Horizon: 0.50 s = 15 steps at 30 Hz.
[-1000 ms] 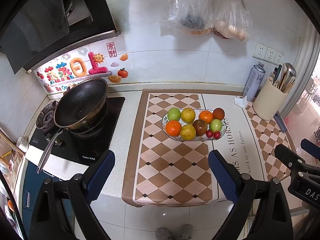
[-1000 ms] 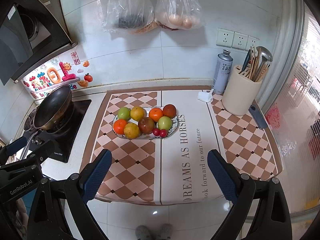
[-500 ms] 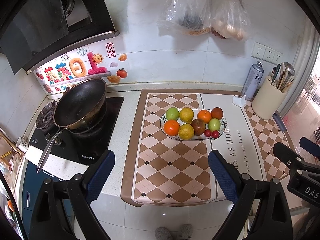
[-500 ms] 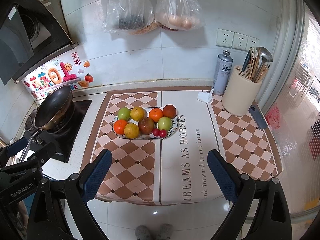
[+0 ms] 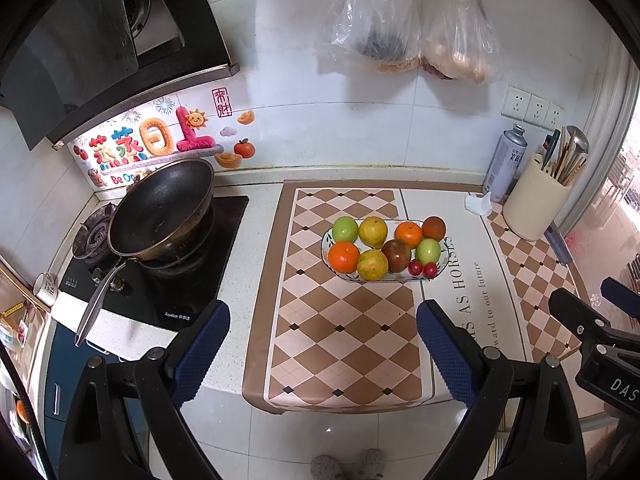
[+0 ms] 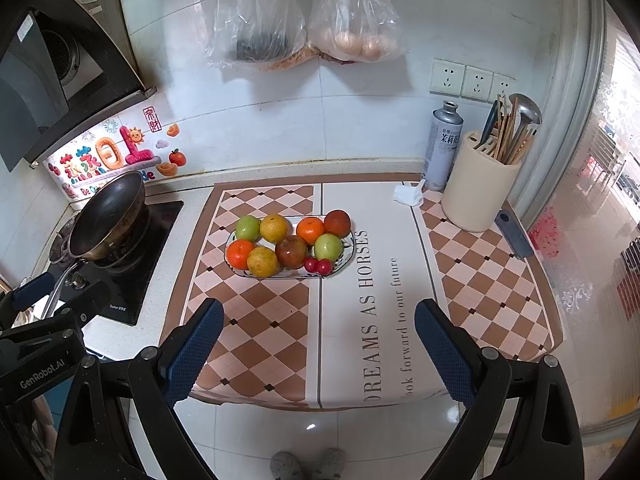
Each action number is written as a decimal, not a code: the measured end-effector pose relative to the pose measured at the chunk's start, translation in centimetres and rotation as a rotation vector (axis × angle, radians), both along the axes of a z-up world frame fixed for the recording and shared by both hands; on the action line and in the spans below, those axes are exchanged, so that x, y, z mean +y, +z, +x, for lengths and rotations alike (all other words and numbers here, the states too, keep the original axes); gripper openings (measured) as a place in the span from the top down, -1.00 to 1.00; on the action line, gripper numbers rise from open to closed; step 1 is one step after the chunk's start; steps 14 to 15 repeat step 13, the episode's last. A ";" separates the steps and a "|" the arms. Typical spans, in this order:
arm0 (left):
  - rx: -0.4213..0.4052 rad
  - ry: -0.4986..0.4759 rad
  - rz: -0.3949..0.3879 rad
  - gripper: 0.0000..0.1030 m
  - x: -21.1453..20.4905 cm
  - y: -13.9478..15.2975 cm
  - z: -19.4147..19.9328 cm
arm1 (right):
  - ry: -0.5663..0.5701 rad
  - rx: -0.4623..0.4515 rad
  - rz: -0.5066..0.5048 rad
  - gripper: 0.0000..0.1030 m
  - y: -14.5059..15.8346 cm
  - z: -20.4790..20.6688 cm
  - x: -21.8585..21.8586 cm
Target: Organize fruits
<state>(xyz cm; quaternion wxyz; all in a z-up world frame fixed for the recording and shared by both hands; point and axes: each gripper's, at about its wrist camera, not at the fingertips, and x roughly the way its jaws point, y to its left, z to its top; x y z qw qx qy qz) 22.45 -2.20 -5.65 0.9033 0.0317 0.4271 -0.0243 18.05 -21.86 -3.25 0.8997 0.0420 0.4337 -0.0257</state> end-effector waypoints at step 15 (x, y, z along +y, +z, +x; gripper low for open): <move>-0.010 -0.012 0.006 -0.86 -0.1 0.4 0.4 | 0.000 0.000 0.001 -0.91 -0.1 -0.1 0.0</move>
